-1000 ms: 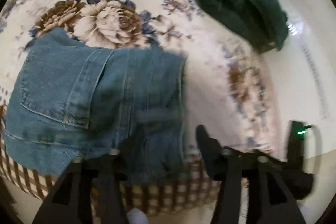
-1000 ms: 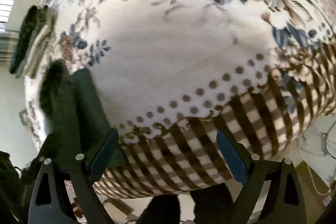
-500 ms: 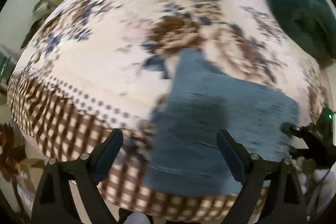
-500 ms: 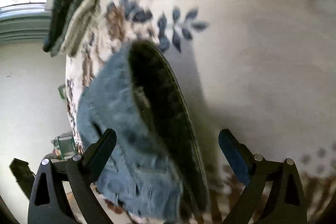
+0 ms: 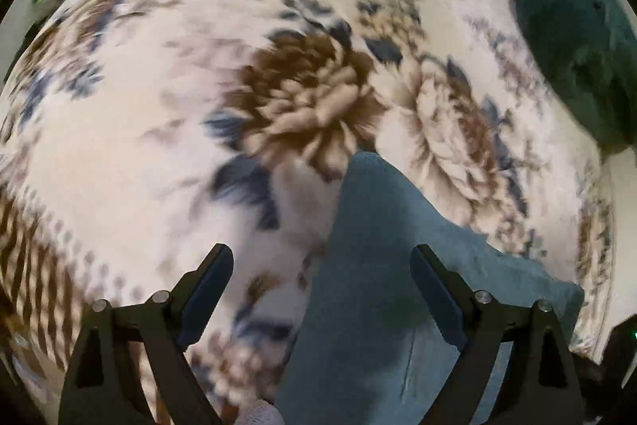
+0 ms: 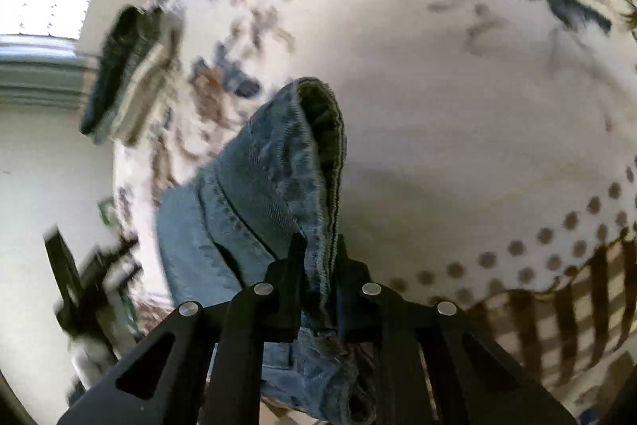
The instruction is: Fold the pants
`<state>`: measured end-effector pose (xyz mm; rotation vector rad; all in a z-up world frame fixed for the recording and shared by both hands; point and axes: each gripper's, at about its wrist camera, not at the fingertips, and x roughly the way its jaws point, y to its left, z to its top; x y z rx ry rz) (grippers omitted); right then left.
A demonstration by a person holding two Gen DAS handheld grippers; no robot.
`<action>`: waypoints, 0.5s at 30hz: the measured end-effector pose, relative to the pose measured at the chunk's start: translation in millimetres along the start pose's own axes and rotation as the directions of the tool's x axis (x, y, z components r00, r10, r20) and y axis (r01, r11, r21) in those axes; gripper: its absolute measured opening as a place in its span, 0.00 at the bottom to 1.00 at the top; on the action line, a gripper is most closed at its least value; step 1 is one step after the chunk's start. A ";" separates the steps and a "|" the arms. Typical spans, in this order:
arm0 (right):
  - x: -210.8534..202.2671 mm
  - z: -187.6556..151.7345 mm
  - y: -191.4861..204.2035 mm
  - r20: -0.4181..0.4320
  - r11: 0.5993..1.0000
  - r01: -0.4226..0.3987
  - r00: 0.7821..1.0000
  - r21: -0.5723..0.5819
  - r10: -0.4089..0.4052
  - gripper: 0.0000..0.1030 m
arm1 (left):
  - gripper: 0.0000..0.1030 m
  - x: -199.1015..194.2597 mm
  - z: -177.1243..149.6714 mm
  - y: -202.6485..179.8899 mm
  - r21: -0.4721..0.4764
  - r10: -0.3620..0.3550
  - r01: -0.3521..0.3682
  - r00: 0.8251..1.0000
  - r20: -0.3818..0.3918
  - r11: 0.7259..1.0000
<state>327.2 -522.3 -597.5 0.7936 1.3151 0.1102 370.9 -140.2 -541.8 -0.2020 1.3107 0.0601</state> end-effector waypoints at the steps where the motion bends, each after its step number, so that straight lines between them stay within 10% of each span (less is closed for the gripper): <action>1: 4.8 2.4 -0.1 -0.005 1.000 0.015 1.000 -0.013 -0.015 0.13 | 0.88 19.6 6.3 -4.3 0.026 0.023 -0.022 0.999 -0.038 0.999; 7: 35.4 20.1 -27.9 -0.093 0.995 0.065 0.994 0.069 -0.059 0.28 | 1.00 62.5 21.5 26.2 -0.084 -0.106 0.095 0.985 -0.140 0.992; 10: 27.7 20.9 -28.2 -0.113 0.993 0.054 0.993 0.101 -0.043 0.47 | 1.00 31.6 18.5 31.4 -0.049 -0.057 0.053 0.994 -0.093 0.997; 15: -22.7 -10.9 -19.3 -0.035 0.994 0.066 0.997 0.085 -0.063 0.49 | 0.99 -23.3 -26.8 35.6 -0.032 -0.090 0.089 0.995 -0.035 0.996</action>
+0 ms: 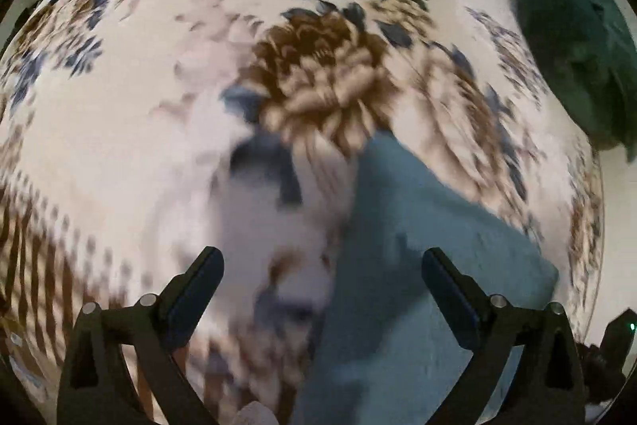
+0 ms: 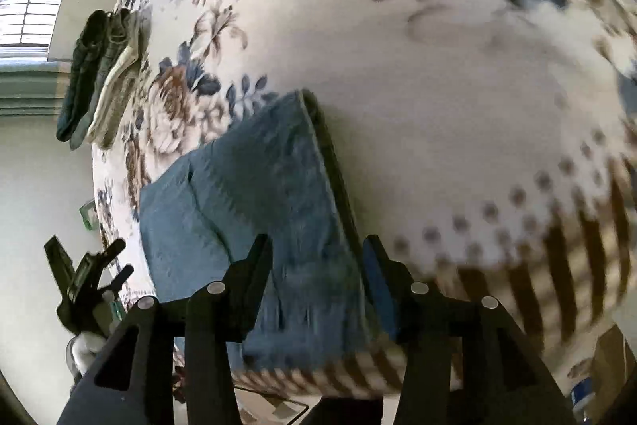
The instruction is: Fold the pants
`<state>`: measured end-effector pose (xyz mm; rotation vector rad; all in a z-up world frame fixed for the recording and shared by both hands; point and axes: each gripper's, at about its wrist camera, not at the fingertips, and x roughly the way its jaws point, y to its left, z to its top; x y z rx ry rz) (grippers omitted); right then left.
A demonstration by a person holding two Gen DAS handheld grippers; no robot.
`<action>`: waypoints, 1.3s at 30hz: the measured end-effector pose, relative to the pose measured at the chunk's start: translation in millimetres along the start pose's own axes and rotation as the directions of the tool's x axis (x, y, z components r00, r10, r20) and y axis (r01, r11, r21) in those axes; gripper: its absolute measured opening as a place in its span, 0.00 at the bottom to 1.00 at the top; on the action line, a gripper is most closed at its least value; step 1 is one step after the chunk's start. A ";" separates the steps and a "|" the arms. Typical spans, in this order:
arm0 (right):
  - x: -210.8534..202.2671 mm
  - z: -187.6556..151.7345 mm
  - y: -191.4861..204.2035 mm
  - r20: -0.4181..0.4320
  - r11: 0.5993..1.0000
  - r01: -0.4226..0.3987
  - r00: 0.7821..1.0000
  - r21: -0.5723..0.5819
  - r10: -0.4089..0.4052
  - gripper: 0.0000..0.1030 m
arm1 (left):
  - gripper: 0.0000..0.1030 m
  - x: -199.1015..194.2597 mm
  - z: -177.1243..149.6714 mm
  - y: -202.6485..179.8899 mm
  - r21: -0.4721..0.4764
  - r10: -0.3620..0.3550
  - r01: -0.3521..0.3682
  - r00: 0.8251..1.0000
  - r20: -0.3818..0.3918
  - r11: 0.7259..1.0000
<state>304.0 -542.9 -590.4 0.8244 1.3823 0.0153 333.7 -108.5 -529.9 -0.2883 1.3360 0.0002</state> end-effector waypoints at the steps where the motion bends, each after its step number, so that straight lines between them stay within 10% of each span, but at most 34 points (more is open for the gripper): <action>1: -3.7 -10.6 -4.4 -0.013 1.000 0.003 1.000 0.026 -0.002 0.49 | 0.99 -4.4 -16.0 -3.2 0.014 0.004 -0.004 1.000 -0.007 1.000; 9: 27.7 -63.1 -50.8 -0.104 0.952 -0.066 0.989 0.300 0.101 0.49 | 1.00 32.8 -100.9 -9.3 0.091 0.111 -0.100 0.985 -0.129 0.991; 18: 46.0 -63.4 -15.9 -0.037 0.980 0.198 0.980 0.018 -0.197 0.48 | 1.00 32.5 -107.4 3.1 0.060 0.048 -0.041 0.989 -0.137 0.997; 21: 31.0 -73.0 -24.4 -0.041 0.991 0.030 0.999 0.132 -0.025 0.51 | 1.00 18.6 -98.4 4.5 0.021 -0.024 0.026 0.994 -0.107 0.999; 23: 29.5 -88.2 -34.3 -0.032 0.958 -0.178 0.981 0.225 0.190 0.59 | 1.00 15.2 -90.8 6.2 0.019 -0.040 0.042 0.996 -0.085 0.999; 26: 44.7 -101.6 -35.1 -0.038 0.932 -0.270 0.957 0.242 0.287 0.60 | 1.00 22.2 -87.2 5.3 0.039 0.003 0.000 0.997 -0.078 0.999; 33: 101.1 -96.3 -37.5 0.025 0.860 -0.353 0.929 0.368 0.370 0.62 | 1.00 36.9 -87.4 -9.4 0.078 0.043 -0.037 0.996 -0.076 0.996; 39: 80.1 -95.2 -15.4 0.093 0.916 -0.264 0.965 0.301 0.247 0.46 | 1.00 38.9 -86.5 -14.4 0.130 0.061 -0.053 0.996 -0.062 0.990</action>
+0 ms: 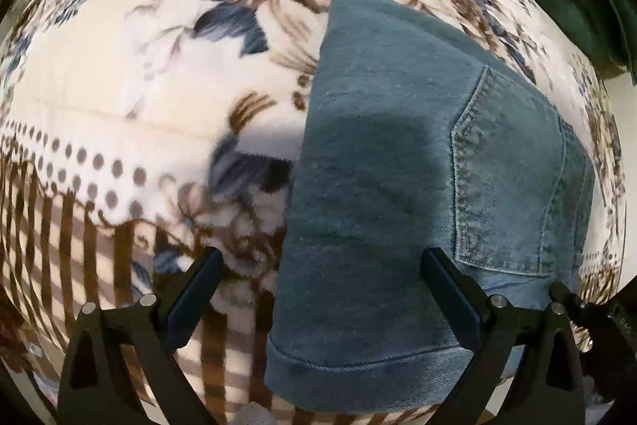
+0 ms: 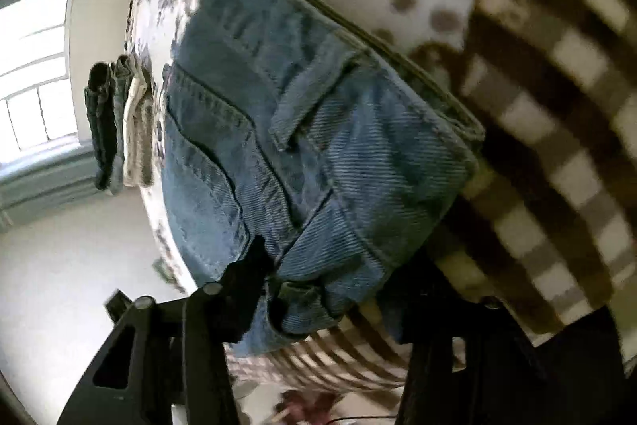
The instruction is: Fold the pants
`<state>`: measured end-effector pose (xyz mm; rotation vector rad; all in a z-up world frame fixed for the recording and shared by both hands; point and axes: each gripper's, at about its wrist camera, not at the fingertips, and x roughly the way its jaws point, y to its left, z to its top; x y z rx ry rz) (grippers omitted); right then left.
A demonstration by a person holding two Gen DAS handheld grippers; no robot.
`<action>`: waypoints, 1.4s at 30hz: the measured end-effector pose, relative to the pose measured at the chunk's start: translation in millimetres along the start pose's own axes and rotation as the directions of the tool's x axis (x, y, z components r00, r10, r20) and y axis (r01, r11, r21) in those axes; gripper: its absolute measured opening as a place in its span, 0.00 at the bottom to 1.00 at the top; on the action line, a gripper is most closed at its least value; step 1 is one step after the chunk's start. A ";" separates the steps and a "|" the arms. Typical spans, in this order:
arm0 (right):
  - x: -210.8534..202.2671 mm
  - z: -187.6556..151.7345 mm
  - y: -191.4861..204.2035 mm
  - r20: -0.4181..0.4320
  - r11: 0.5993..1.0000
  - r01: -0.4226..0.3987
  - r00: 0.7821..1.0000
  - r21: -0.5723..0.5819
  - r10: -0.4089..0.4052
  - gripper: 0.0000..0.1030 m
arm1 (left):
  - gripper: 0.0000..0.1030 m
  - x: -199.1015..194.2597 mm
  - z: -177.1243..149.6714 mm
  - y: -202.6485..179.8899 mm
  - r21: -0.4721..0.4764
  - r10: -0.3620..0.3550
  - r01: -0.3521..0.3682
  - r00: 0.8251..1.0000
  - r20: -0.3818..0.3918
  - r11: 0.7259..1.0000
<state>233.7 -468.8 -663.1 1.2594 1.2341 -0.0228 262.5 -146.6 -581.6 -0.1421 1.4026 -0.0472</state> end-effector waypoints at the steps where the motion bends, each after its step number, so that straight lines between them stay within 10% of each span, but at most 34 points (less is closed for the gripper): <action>1: -2.7 -0.6 8.0 0.023 0.999 0.030 0.999 -0.027 -0.029 0.45 | 1.00 0.5 1.3 -1.1 0.005 -0.002 0.002 1.000 0.000 1.000; 10: -17.5 22.3 46.4 -0.089 0.967 0.162 0.979 -0.197 -0.182 0.50 | 1.00 -0.8 11.6 0.3 0.001 -0.019 0.019 1.000 0.007 1.000; 17: -60.2 28.2 67.5 -0.042 0.890 0.372 0.917 -0.264 -0.396 0.53 | 1.00 -19.1 36.7 6.7 -0.068 -0.069 0.073 0.996 0.054 0.995; 22: -80.1 68.6 77.3 0.052 0.926 0.281 0.959 -0.254 -0.277 0.69 | 1.00 -21.3 76.2 1.4 -0.059 -0.078 0.083 0.993 0.093 0.995; 27: -9.8 137.7 82.6 -0.018 0.941 0.212 0.974 -0.262 -0.225 0.69 | 1.00 1.1 113.9 -5.1 -0.010 -0.027 0.028 0.997 0.071 1.000; 29: 8.9 151.0 74.1 -0.058 0.953 0.192 0.976 -0.234 -0.210 0.62 | 1.00 10.6 126.1 -3.9 -0.008 -0.029 0.030 0.998 0.057 1.000; 30: 7.8 151.4 76.9 -0.033 0.952 0.180 0.980 -0.247 -0.194 0.37 | 1.00 15.0 131.6 -2.7 -0.010 -0.026 0.027 0.998 0.050 1.000; 33: -4.1 142.8 94.2 0.048 0.911 0.224 0.974 -0.347 -0.221 0.14 | 1.00 26.6 143.6 3.8 -0.029 -0.019 0.020 0.999 0.032 0.999; 42: -28.0 148.1 100.1 0.178 0.892 0.286 0.955 -0.352 -0.236 0.06 | 1.00 43.2 146.9 12.5 -0.061 -0.040 0.040 0.999 -0.003 0.997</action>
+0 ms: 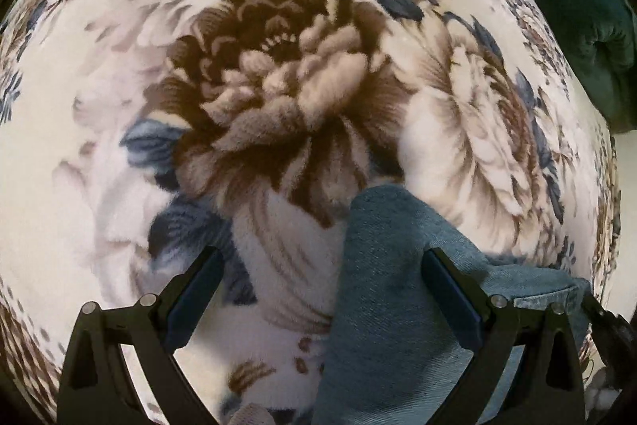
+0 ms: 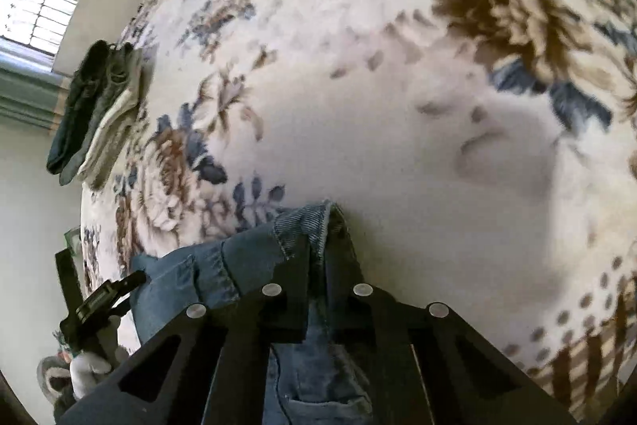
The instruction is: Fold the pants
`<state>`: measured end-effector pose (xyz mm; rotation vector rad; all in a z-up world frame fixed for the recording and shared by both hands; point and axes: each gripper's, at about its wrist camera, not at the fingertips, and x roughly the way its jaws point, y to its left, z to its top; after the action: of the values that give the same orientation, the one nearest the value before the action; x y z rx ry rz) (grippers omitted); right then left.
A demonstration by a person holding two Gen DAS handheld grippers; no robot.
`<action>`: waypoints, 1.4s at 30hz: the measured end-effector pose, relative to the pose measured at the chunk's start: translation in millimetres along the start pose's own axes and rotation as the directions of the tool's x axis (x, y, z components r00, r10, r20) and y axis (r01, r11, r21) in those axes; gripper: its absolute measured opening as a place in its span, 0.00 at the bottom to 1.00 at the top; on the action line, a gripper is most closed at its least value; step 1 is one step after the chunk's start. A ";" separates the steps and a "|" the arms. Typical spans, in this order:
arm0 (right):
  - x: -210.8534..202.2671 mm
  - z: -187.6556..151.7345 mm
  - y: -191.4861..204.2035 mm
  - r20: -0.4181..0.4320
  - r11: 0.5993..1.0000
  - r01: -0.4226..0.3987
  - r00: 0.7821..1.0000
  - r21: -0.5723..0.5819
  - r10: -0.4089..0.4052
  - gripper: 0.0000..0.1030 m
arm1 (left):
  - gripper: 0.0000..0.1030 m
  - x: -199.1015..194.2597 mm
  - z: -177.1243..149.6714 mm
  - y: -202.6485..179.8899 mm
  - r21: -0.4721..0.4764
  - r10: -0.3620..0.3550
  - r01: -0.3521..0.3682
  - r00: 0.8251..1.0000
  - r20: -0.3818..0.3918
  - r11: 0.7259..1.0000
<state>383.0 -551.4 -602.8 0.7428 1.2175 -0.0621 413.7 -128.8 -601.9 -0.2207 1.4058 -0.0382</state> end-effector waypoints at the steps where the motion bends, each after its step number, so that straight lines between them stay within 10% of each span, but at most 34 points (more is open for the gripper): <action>1: 6.3 1.3 -1.3 -0.026 1.000 0.000 1.000 0.006 0.000 0.07 | 1.00 -2.4 -0.5 -0.3 -0.003 0.001 -0.001 1.000 0.001 1.000; 5: 2.7 -2.7 2.7 -0.097 1.000 -0.022 0.995 0.000 0.022 0.28 | 1.00 -37.1 -19.1 9.0 -0.035 -0.061 0.063 0.997 0.055 0.997; 7: -15.8 -16.2 0.0 -0.089 0.999 -0.050 0.995 0.019 0.052 0.59 | 1.00 -56.8 -43.9 13.4 -0.058 -0.135 0.139 0.988 0.068 0.989; 12: -52.3 -98.7 -19.6 -0.070 0.968 -0.151 0.983 0.199 0.167 0.64 | 1.00 -56.0 -100.6 12.4 -0.079 -0.212 0.212 0.977 0.011 0.974; 17: -1.2 -166.4 -35.6 -0.118 0.881 -0.250 0.940 0.401 0.321 0.64 | 0.98 -25.0 -124.7 17.2 -0.139 -0.245 0.235 0.968 -0.055 0.962; 29: 46.6 -175.4 -24.8 0.057 0.759 -0.438 0.880 0.483 0.472 0.80 | 0.98 -15.7 -116.9 16.4 -0.106 -0.298 0.291 0.952 -0.062 0.951; 35: 62.4 -176.0 -19.6 0.042 0.793 -0.423 0.891 0.439 0.452 0.83 | 0.97 -9.7 -111.8 18.7 -0.120 -0.327 0.319 0.943 -0.055 0.940; 37: 61.6 -170.6 -14.8 0.032 0.793 -0.422 0.890 0.439 0.456 0.83 | 0.89 -15.0 -111.4 16.3 -0.107 -0.336 0.331 0.941 -0.030 0.937; 38: 59.7 -168.7 -13.5 0.042 0.787 -0.435 0.884 0.437 0.465 0.82 | 0.58 -19.1 -111.5 14.8 -0.100 -0.351 0.348 0.936 -0.010 0.932; 40: 56.0 -166.3 -12.0 0.052 0.791 -0.432 0.888 0.432 0.457 0.52 | 0.41 -26.1 -109.9 11.1 -0.096 -0.355 0.354 0.935 0.002 0.930; 42: 50.1 -165.5 -8.2 0.059 0.799 -0.436 0.889 0.415 0.454 0.50 | 0.28 -40.3 -111.7 8.2 -0.079 -0.373 0.374 0.927 0.036 0.924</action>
<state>261.8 -450.2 -673.9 1.4055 1.0489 0.0882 296.6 -129.0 -580.6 -0.5575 1.3295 -0.2917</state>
